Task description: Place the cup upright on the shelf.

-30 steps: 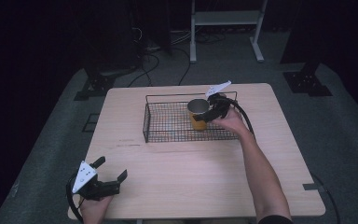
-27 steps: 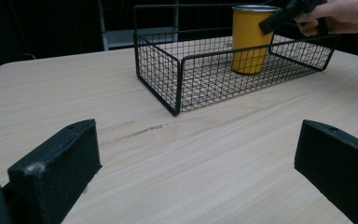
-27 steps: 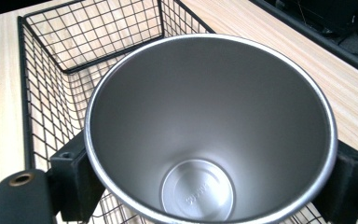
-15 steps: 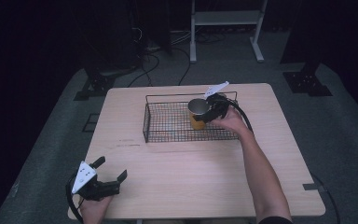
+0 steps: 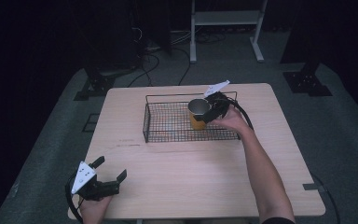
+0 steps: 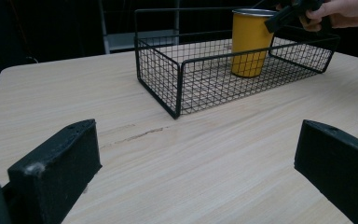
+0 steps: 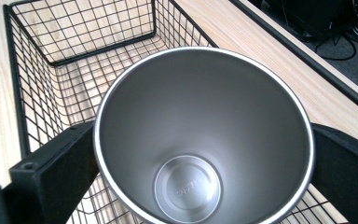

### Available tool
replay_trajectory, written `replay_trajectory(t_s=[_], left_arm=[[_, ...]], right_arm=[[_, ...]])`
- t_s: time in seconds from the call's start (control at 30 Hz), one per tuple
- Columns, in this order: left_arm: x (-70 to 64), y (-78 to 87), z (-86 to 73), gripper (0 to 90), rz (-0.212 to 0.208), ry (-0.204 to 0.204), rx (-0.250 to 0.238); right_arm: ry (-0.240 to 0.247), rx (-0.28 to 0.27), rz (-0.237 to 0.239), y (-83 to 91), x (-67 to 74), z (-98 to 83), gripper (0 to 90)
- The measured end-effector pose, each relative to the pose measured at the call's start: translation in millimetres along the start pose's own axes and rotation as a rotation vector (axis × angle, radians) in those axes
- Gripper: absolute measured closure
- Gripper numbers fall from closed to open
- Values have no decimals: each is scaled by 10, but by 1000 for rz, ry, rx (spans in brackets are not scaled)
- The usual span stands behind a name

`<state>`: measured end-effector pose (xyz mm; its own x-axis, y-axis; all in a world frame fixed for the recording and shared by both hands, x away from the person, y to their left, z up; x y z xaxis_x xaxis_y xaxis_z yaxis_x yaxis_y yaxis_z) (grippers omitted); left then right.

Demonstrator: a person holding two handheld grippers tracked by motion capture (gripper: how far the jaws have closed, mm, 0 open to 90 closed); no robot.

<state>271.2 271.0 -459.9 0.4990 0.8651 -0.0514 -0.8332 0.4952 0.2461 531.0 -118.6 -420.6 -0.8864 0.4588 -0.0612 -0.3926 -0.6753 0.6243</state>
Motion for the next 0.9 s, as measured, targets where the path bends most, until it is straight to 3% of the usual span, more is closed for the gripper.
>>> replay_trajectory(t_s=[0.43,0.9], left_arm=[[-9,-9,1,0,0,-5,-1],[-13,-17,5,0,5,0,-1]], right_arm=[[-3,-32,4,146,-5,47,0],[-5,-101,12,454,16,102,0]])
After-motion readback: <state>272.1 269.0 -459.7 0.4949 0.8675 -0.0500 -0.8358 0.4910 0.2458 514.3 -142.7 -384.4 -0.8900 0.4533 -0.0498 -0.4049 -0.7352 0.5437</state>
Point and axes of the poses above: each handheld gripper's, and its own axes: y roughly backward along the jaws, z roughly out of its top, x roughly to its left, the point moved 3 cm from there along -y, roughly forward along the jaws, and after that the axes turned 3 degrees about y, right-handed, at the moved point
